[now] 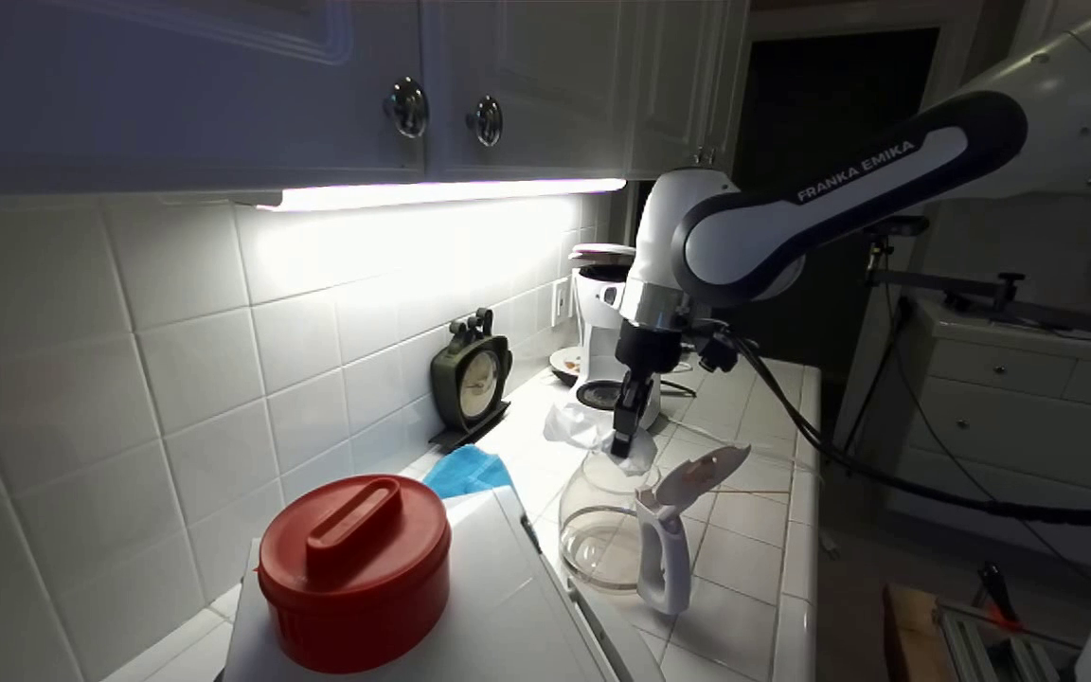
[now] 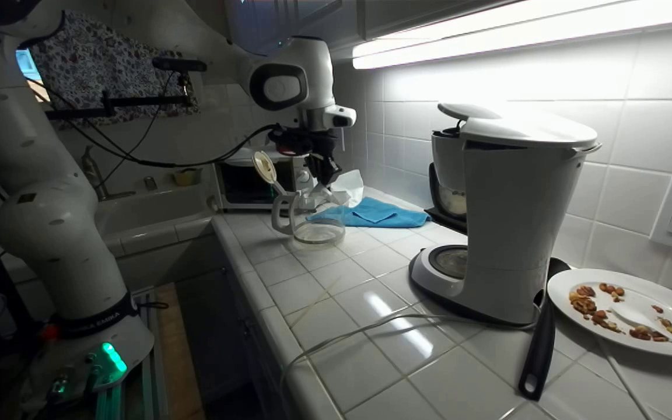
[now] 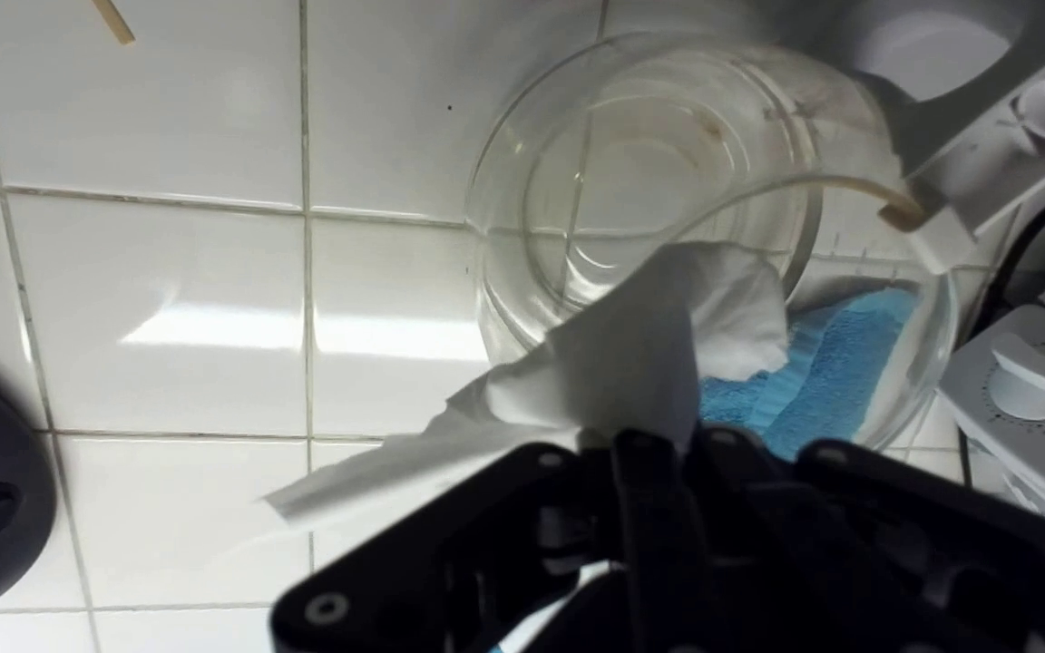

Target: Use the tissue to wipe the coffee pot

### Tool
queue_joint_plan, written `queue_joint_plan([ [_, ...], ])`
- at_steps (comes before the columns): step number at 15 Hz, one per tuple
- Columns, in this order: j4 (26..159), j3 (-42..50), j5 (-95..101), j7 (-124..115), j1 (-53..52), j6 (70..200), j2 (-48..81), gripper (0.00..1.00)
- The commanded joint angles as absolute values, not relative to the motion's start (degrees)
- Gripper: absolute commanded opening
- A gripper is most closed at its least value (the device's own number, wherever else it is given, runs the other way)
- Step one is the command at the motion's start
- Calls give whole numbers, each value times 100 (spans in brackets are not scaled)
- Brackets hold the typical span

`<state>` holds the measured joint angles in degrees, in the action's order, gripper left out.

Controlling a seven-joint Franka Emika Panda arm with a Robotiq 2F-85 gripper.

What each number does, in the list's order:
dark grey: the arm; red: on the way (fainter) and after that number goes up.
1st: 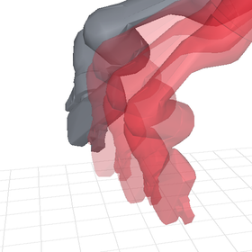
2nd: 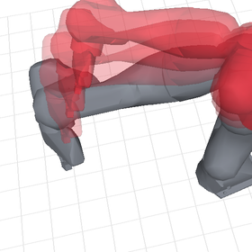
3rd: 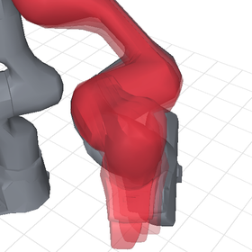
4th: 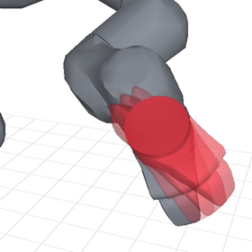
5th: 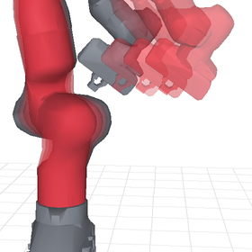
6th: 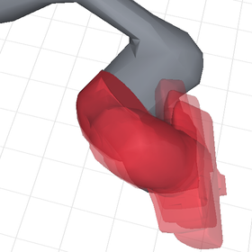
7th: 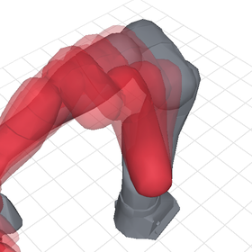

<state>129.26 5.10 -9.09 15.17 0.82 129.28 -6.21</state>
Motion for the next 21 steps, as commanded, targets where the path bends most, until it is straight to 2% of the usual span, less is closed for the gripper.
queue_joint_plan([
  [1, 12613, 421, -1050, 1628, 55, 12944, -193, 0],
  [21, 12321, 63, -1483, 2366, -30, 12526, -141, 0],
])
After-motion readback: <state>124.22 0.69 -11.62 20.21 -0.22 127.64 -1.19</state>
